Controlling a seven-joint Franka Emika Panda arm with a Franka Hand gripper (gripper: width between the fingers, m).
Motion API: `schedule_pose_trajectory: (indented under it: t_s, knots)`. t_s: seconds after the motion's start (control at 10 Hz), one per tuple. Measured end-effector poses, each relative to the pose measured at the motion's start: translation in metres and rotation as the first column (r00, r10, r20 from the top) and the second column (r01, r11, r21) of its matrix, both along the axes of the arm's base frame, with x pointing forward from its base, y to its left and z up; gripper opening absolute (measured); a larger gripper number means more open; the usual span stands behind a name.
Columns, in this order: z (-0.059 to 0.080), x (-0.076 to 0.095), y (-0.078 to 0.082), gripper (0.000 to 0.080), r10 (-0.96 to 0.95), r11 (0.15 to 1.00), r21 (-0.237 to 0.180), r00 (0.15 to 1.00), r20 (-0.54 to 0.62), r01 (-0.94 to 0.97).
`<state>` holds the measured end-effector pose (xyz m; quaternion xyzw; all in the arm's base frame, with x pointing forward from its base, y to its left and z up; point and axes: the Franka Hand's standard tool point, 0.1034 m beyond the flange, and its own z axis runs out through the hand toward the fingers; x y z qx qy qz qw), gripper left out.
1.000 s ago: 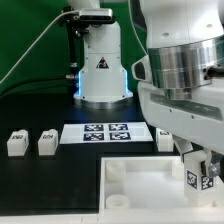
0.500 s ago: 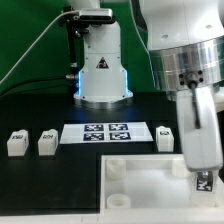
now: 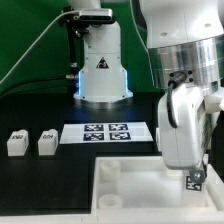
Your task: Assemble one leg
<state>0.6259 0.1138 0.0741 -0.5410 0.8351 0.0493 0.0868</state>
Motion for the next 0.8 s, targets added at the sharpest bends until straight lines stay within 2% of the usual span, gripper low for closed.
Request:
schedule_pose_trajectory:
  t_s: [0.1,0.2,0.3,0.6,0.8]
  knots:
    - [0.0,0.0,0.0,0.0561,0.003,1.0,0.0,1.0,0.0,-0.003]
    - [0.0,0.0,0.002,0.0631,0.006,1.0,0.0,1.0,0.001,-0.006]
    - [0.002,-0.002,0.005,0.0644,0.011,1.0,0.001,1.0,0.005,-0.011]
    - [0.021,-0.008,0.016,0.0649,0.033,0.999,0.009,0.999,0.021,-0.033]
    - [0.018,-0.009,0.016,0.0649,0.042,0.999,0.007,0.999,0.017,-0.042]
